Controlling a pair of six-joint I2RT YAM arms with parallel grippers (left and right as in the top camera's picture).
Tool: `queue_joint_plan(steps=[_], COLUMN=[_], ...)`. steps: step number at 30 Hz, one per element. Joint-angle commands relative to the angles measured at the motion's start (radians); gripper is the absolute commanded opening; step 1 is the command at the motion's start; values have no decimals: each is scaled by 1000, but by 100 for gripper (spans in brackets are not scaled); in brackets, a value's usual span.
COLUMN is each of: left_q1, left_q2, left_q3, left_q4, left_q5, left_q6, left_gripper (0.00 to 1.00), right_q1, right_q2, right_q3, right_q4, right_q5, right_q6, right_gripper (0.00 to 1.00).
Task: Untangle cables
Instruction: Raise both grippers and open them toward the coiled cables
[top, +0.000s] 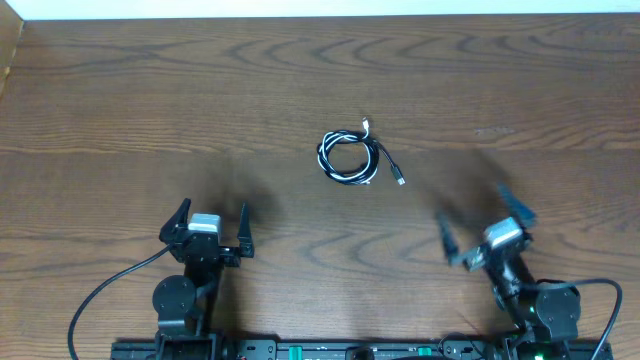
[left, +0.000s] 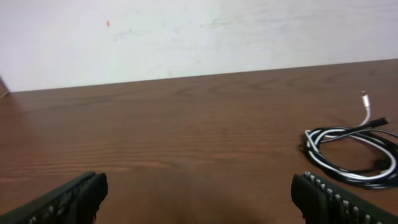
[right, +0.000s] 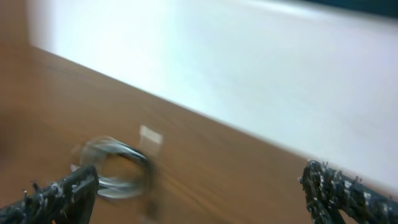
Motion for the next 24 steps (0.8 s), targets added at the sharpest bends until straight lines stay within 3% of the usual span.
queue_joint_plan(steps=[1,6,11,17,20,24], left_q1=[-4,-4,-4,-3,-3,-4], left_q2=[3,3,3,5,29,126], left_q3=[-23,-23,-19,79,170,346], left_q4=[10,31,142,309,272,131], left_q5=[125,218,218,213,214,214], left_q6=[-5,-6,-132,-149,-121,-53], left_gripper=[99,99,100,99,99,99], right_q1=[-6,-6,-6,-6,-6,-6], right_q2=[-2,-2,-2,-2,-2,-1], right_q3=[0,0,0,8,41,162], right_q4=[79,299,425,405,357,113], right_q5=[-474,-521,-510,-327,-217,-134], right_q6=[77,78,78,186,184,95], right_gripper=[99,99,99,99,99,99])
